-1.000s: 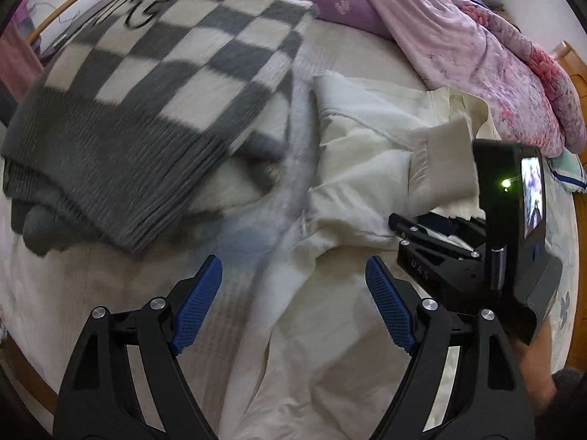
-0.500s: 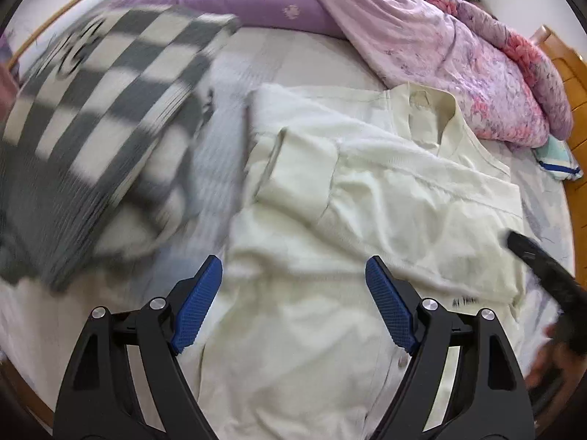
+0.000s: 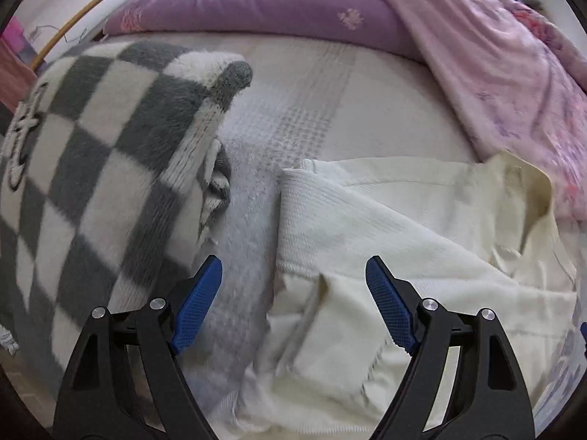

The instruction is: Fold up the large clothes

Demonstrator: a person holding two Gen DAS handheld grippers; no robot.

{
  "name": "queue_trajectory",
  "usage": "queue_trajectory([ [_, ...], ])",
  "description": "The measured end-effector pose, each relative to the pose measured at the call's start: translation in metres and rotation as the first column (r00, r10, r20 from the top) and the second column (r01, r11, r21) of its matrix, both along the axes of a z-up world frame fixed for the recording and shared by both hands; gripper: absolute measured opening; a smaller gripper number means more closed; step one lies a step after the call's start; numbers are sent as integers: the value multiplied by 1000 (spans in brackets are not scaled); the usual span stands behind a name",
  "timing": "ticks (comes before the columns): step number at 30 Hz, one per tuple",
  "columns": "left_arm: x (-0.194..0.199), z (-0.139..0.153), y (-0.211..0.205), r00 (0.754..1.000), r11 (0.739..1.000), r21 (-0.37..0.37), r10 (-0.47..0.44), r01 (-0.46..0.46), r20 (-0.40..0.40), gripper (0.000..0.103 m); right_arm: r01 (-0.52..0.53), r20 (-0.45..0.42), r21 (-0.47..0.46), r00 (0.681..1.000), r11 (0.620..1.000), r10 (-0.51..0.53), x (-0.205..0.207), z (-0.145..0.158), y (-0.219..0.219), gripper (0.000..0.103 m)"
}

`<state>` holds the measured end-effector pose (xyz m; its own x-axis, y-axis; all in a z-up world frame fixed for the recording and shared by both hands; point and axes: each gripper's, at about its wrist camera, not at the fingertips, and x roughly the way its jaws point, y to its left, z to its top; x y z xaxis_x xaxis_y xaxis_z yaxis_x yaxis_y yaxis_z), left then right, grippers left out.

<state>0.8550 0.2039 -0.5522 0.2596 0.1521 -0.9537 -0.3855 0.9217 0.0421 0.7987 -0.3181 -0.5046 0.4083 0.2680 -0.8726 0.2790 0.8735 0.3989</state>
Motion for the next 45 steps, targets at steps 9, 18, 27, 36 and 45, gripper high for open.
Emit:
queue_trajectory([
  [9, 17, -14, 3, 999, 997, 57, -48, 47, 10, 86, 37, -56, 243, 998, 969, -24, 26, -77, -8, 23],
  [18, 34, -19, 5, 999, 997, 71, -39, 37, 32, 88, 22, 128, -143, 992, 990, -4, -5, -10, -2, 56],
  [27, 58, -44, 1, 998, 979, 198, -39, 50, -58, 90, 12, 14, -113, 1000, 993, -11, 35, -51, -17, 60],
  [36, 77, -77, -9, 983, 942, 299, -117, 155, -141, 98, -209, -30, -236, 978, 949, 208, 57, -80, 15, 76],
  [45, 72, -56, -5, 989, 992, 23, -119, 122, -91, 95, -214, -13, -205, 976, 955, 216, 51, -73, 4, 61],
])
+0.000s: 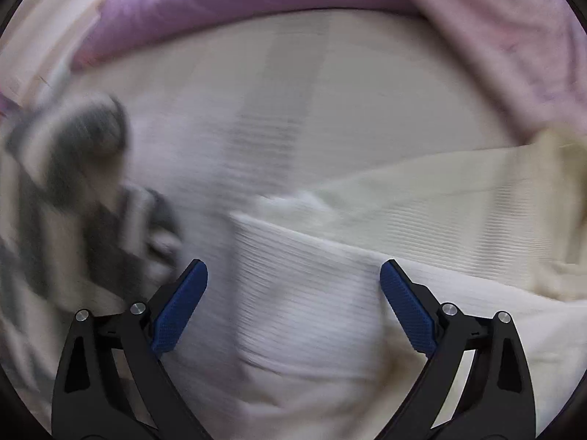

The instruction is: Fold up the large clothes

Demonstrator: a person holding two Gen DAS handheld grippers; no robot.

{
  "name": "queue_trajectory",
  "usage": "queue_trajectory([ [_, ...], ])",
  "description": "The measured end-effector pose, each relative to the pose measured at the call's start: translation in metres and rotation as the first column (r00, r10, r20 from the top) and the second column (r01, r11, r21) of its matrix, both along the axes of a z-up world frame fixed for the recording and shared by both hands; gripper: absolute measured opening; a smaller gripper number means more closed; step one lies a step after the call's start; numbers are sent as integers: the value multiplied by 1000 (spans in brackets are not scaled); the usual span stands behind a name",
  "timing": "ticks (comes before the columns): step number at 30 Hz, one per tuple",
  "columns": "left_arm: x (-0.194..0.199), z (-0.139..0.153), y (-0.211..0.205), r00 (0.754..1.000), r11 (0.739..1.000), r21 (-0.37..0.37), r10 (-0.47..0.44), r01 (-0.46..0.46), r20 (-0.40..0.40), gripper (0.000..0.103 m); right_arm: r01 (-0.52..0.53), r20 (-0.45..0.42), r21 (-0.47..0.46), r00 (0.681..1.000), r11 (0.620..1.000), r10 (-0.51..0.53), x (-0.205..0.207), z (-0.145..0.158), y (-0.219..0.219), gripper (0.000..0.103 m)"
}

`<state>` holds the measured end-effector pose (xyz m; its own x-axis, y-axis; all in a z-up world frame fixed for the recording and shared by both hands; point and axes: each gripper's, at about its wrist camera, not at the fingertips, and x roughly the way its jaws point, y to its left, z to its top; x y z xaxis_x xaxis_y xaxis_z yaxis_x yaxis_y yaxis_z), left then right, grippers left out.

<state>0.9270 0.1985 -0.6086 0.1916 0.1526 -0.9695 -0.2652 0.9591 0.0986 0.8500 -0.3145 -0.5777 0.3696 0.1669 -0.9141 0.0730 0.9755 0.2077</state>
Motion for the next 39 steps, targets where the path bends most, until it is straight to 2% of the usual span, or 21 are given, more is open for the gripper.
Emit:
queue_trajectory([
  [1, -2, -1, 4, 1000, 998, -51, 20, -20, 8, 95, -2, 2, -2, 1000, 1000, 2, 1, 0, -1, 62],
  [3, -1, -9, 16, 998, 997, -51, 57, -57, 5, 92, -9, -2, -5, 1000, 1000, 9, 2, -2, -1, 62],
  [4, 0, -13, 27, 996, 993, -80, 90, -89, 14, 89, -10, -3, -2, 1000, 1000, 10, 4, -3, -2, 63],
  [7, 5, -25, 54, 983, 963, -207, 183, -173, 30, 86, -8, 3, 35, 1000, 999, 8, 4, -7, -7, 63],
  [8, 8, -24, 54, 984, 969, -186, 171, -161, 42, 82, -9, 9, 48, 1000, 999, 8, -1, -7, -10, 61],
  [9, 13, -22, 48, 990, 982, -145, 129, -120, 52, 68, -9, 11, 51, 1000, 999, 9, -3, -10, -13, 56],
  [10, 16, -19, 43, 994, 988, -136, 87, -78, 62, 56, -8, 13, 44, 1000, 999, 7, -4, -10, -16, 45],
  [11, 19, -15, 37, 996, 990, -141, 41, -29, 79, 28, -7, 16, 48, 1000, 999, 6, -5, -9, -19, 37],
  [12, 19, -11, 32, 997, 991, -137, 4, 6, 77, 14, -5, 17, 75, 1000, 997, 4, -8, -8, -27, 24],
  [13, 18, -8, 31, 996, 991, -129, -8, 20, 88, 13, 3, 22, 114, 1000, 993, -6, -11, -6, -33, 16],
  [15, 9, 7, 28, 988, 991, -119, -37, 55, 148, 11, 4, 45, 152, 999, 988, -11, -15, 1, -35, 13],
  [19, -33, 64, 20, 955, 984, -146, -60, 106, 292, 11, -35, 191, 124, 982, 992, 11, -41, 52, -28, 10],
  [22, -77, 104, 18, 929, 980, -136, -86, 144, 360, 11, -92, 286, 92, 956, 992, 62, -74, 97, -16, 10],
  [24, -108, 124, 22, 922, 981, -139, -73, 135, 380, 11, -108, 334, 68, 939, 992, 79, -106, 123, -12, 9],
  [25, -132, 128, 9, 921, 982, -145, -60, 124, 386, 11, -110, 348, 63, 934, 992, 82, -118, 131, -12, 9],
  [29, -213, 146, 5, 933, 983, -161, -21, 84, 358, 11, -83, 366, 29, 928, 996, 67, -201, 160, -2, 8],
  [32, -277, 143, 9, 957, 983, -176, -7, 60, 290, 11, -49, 301, 67, 953, 997, 27, -263, 163, -8, 8],
  [35, -333, 117, 18, 981, 973, -230, 45, -1, 187, 15, 12, 167, 85, 986, 996, -26, -330, 139, -14, 9],
  [37, -363, 94, 24, 989, 955, -286, 106, -72, 107, 18, 88, 31, 131, 995, 987, -93, -365, 115, -19, 12],
  [38, -381, 82, 29, 987, 941, -315, 150, -123, 61, 23, 131, -19, 117, 991, 984, -130, -381, 105, -20, 12],
  [39, -397, 71, 32, 981, 924, -341, 193, -175, 20, 23, 165, -59, 116, 985, 979, -159, -395, 95, -22, 12],
])
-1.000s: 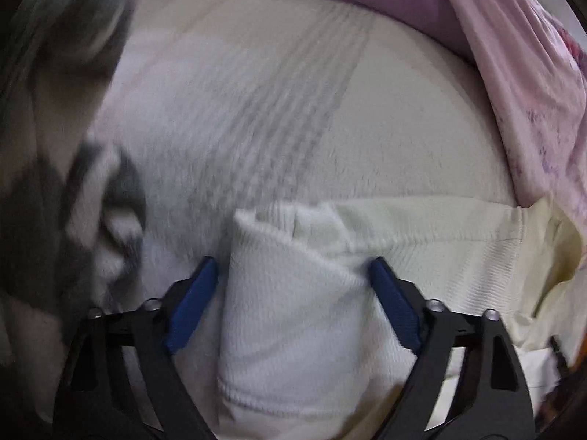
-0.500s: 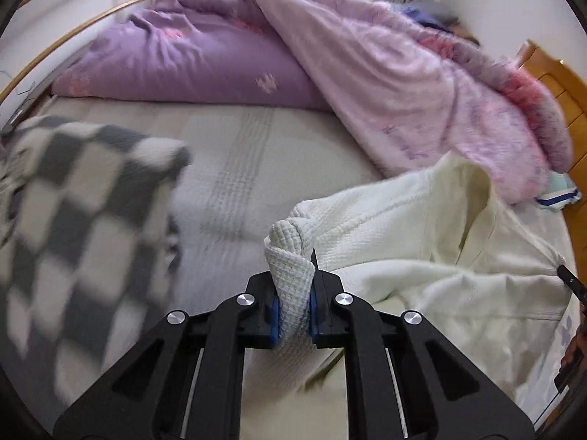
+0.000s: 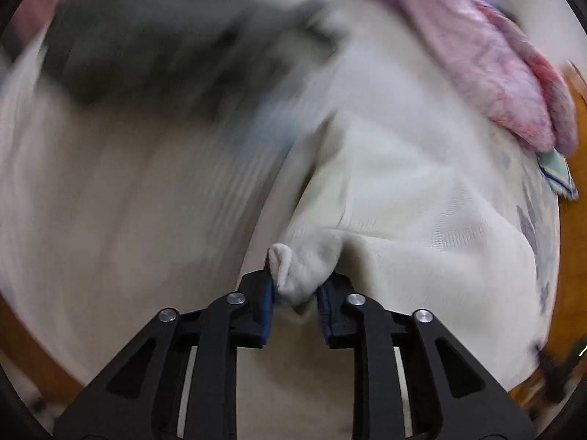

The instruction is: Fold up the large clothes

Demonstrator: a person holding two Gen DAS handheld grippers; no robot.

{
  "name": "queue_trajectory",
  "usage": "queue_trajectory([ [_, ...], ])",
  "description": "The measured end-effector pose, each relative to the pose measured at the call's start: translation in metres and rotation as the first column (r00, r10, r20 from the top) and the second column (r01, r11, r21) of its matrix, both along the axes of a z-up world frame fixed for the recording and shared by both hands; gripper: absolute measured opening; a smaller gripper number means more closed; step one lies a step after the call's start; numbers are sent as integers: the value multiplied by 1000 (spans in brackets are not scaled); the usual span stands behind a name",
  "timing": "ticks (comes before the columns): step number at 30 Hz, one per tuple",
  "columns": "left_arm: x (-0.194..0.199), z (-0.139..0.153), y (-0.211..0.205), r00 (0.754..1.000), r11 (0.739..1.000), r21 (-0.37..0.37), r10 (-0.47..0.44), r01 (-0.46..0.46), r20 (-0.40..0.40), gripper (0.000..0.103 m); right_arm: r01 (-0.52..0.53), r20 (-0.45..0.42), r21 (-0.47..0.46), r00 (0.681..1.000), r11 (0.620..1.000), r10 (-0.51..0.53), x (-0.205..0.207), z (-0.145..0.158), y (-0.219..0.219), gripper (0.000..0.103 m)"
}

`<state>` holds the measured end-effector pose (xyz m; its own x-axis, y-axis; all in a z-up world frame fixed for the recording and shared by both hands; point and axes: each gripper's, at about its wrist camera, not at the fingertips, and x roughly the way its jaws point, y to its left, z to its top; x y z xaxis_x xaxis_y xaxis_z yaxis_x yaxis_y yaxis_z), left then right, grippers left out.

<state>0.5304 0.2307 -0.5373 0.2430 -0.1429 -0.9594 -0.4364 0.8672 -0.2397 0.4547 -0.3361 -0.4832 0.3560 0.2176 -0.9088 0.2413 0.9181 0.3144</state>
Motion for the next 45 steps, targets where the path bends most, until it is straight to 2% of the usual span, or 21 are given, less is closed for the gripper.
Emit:
queue_trajectory([
  [2, -21, -8, 3, 999, 999, -22, 44, -44, -18, 24, 95, -36, 56, 995, 994, -94, -24, -13, -7, 15],
  [4, -45, -8, 8, 991, 991, -25, 131, -131, -4, 36, 199, -40, 149, 980, 969, -195, -39, -18, -17, 26],
  [5, -51, -8, 11, 986, 985, -47, 168, -168, 4, 48, 241, -35, 196, 970, 951, -239, -43, -17, -22, 32],
  [7, -65, -1, 16, 968, 963, -127, 245, -236, 55, 56, 330, -24, 304, 941, 894, -339, -46, -21, -31, 67],
  [9, -69, 5, 11, 958, 952, -176, 270, -251, 94, 56, 375, -4, 374, 915, 848, -403, -39, -24, -39, 67],
  [12, -65, 5, -2, 943, 934, -230, 307, -273, 126, 59, 445, -59, 440, 881, 780, -470, -18, -47, -51, 67],
  [14, -68, 6, -9, 920, 909, -286, 358, -304, 159, 64, 479, -106, 451, 867, 753, -487, -3, -64, -60, 67],
  [15, -73, 6, -13, 899, 883, -336, 401, -328, 177, 65, 483, -129, 472, 866, 738, -484, 6, -75, -62, 67],
  [17, -74, 4, -19, 871, 846, -412, 448, -340, 201, 69, 496, -168, 459, 863, 737, -476, 15, -87, -65, 67],
  [18, -73, 3, -23, 865, 842, -409, 459, -351, 204, 72, 478, -155, 485, 871, 732, -466, 20, -89, -66, 65],
  [22, -58, -30, -23, 901, 869, -336, 420, -364, 109, 71, 408, -101, 489, 905, 771, -414, 34, -83, -55, 25],
  [23, -53, -39, -20, 911, 873, -332, 404, -357, 84, 65, 391, -84, 465, 913, 795, -400, 35, -79, -52, 19],
  [24, -46, -45, -16, 920, 880, -332, 385, -340, 77, 40, 375, -68, 446, 920, 813, -387, 32, -75, -48, 6],
  [26, -34, -49, -13, 948, 911, -305, 311, -276, 70, 5, 348, -22, 428, 927, 834, -375, 23, -64, -42, 5],
  [29, -31, -27, -10, 969, 938, -299, 216, -172, 119, 5, 300, 65, 375, 935, 877, -348, 10, -32, -32, 5],
  [34, -47, 0, 9, 986, 949, -313, 92, -43, 142, 5, 265, 123, 309, 941, 913, -315, -29, 13, -12, 4],
  [37, -57, -10, 22, 994, 953, -301, 51, -21, 93, 5, 300, 75, 249, 942, 921, -327, -56, 3, -6, 5],
  [40, -64, -32, 20, 999, 969, -248, 26, -13, 48, 14, 341, -28, 220, 939, 914, -344, -75, -38, -8, 10],
  [43, -69, -56, 20, 999, 966, -256, 31, -34, -13, 18, 401, -131, 72, 911, 913, -390, -81, -59, -15, 21],
  [44, -73, -57, 22, 999, 960, -274, 53, -51, -1, 22, 424, -142, 62, 900, 903, -413, -85, -60, -17, 21],
  [45, -77, -55, 25, 997, 955, -290, 72, -65, 14, 42, 443, -134, 53, 891, 895, -433, -86, -55, -19, 21],
])
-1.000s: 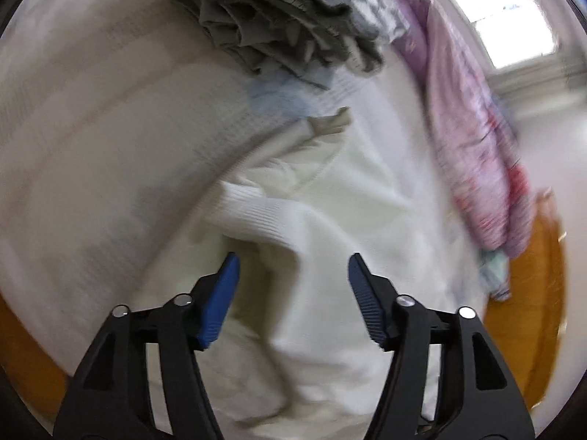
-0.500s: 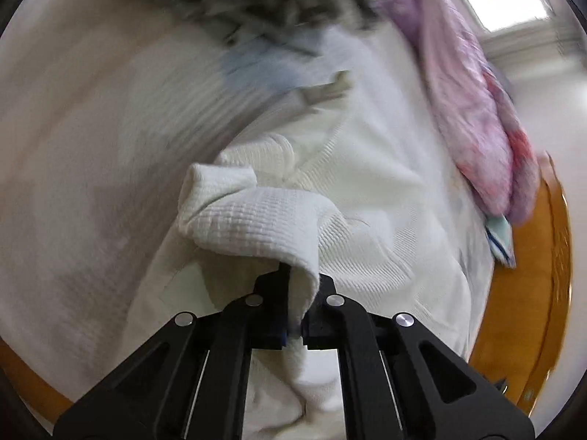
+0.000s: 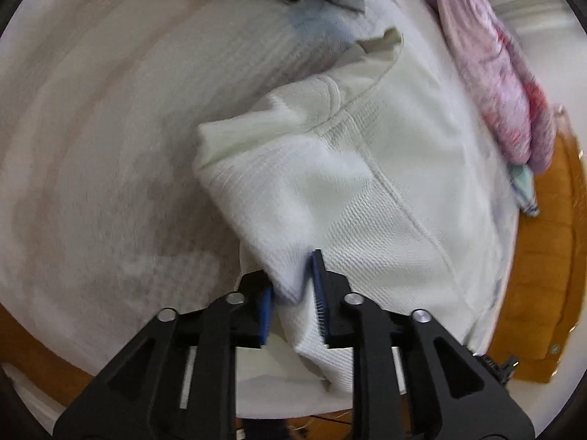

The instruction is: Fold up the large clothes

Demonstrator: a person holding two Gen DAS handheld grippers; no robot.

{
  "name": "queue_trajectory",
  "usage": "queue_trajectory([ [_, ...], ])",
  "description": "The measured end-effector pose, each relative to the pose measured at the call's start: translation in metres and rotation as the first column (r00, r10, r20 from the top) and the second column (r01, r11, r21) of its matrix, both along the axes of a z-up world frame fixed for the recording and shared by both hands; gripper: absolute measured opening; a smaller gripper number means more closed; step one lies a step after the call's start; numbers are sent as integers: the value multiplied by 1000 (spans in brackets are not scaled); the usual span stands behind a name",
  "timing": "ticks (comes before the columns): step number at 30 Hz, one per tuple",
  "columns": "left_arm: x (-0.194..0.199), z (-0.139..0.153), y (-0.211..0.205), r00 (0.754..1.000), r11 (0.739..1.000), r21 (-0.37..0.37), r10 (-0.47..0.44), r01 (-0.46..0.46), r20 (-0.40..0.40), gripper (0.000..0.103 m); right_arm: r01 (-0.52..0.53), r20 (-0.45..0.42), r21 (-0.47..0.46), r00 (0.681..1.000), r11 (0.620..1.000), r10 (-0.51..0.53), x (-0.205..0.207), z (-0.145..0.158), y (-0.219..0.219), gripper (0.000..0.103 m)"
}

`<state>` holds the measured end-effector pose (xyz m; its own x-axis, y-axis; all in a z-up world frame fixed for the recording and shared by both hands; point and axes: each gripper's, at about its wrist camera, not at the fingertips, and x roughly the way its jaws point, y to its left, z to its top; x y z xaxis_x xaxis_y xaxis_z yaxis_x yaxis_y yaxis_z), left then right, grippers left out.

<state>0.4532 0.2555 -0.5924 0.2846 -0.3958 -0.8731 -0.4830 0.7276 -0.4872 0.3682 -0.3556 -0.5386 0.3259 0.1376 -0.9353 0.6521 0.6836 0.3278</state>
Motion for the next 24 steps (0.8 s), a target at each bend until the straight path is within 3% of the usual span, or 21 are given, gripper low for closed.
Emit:
queue_trajectory([
  [2, -10, 6, 6, 999, 998, 35, 50, -51, 19, 74, -38, -35, -116, 999, 993, 34, 6, 18, 6, 26],
  [6, -26, 4, 16, 992, 993, 11, 121, -122, 21, 75, -170, -1, -326, 984, 930, 179, 38, 66, 51, 36],
  [9, -33, -6, 14, 987, 987, 20, 160, -159, -11, 75, -328, 118, -278, 921, 903, 371, 79, 82, 107, 32],
  [12, -39, -15, 7, 986, 986, 8, 166, -166, -30, 75, -522, 177, -208, 812, 827, 556, 130, 73, 177, 2],
  [14, -43, -22, 2, 987, 988, 12, 157, -157, -40, 77, -608, 195, -181, 748, 773, 634, 161, 59, 221, 1],
  [16, -46, -28, 0, 988, 989, 1, 146, -146, -56, 78, -650, 165, -168, 723, 741, 671, 190, 39, 251, 0],
  [20, -47, -29, -3, 989, 990, 22, 138, -137, -48, 80, -692, 47, -140, 710, 709, 702, 215, -13, 276, 1],
  [21, -48, -30, -3, 990, 990, 35, 135, -133, -44, 80, -687, 13, -117, 721, 717, 693, 214, -29, 277, 1],
  [24, -46, -33, -5, 990, 990, 48, 132, -130, -51, 81, -651, 19, -94, 756, 753, 655, 183, -33, 274, 1],
])
